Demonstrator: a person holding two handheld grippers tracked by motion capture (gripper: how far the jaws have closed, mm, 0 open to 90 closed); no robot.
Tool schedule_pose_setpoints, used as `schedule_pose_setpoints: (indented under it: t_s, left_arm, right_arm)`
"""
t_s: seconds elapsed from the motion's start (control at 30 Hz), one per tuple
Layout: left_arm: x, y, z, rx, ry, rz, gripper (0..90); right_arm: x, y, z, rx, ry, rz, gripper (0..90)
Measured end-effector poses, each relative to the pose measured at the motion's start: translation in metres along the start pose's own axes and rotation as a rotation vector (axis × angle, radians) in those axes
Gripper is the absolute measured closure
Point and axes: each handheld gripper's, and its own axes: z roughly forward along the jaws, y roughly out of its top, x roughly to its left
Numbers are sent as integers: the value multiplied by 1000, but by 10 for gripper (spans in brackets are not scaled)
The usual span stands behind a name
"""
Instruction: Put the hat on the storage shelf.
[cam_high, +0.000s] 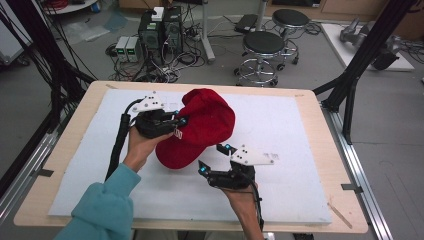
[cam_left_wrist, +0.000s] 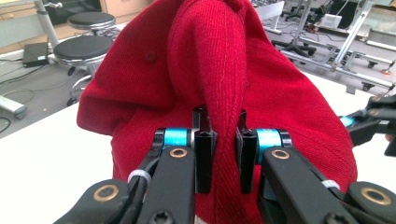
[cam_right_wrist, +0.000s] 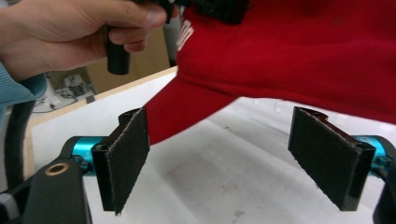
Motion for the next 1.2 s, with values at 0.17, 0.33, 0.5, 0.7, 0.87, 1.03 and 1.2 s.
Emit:
schedule_pose_setpoints:
  t_s: [0.17,0.33,0.5,0.7,0.87,1.03,1.2]
  left_arm:
    - [-2,2,5,0,-4,6,823]
    - [-4,2,8,-14,-13,1,824]
    - [-5,3,9,-27,-20,2,824]
    - [-8,5,10,-43,-33,6,826]
    - [-11,5,11,-47,-34,16,829]
    - [-10,5,10,-55,-45,13,834]
    - [-12,5,10,-60,-58,17,836]
  right_arm:
    - [-2,-2,8,29,26,73,198]
    - [-4,-4,11,49,31,95,341]
    - [-5,-5,13,35,65,114,417]
    - [-8,-5,17,3,110,171,525]
    - [-6,-5,19,-17,127,180,631]
    - [-10,-6,20,-33,178,234,724]
    - [-14,-6,20,-51,241,287,832]
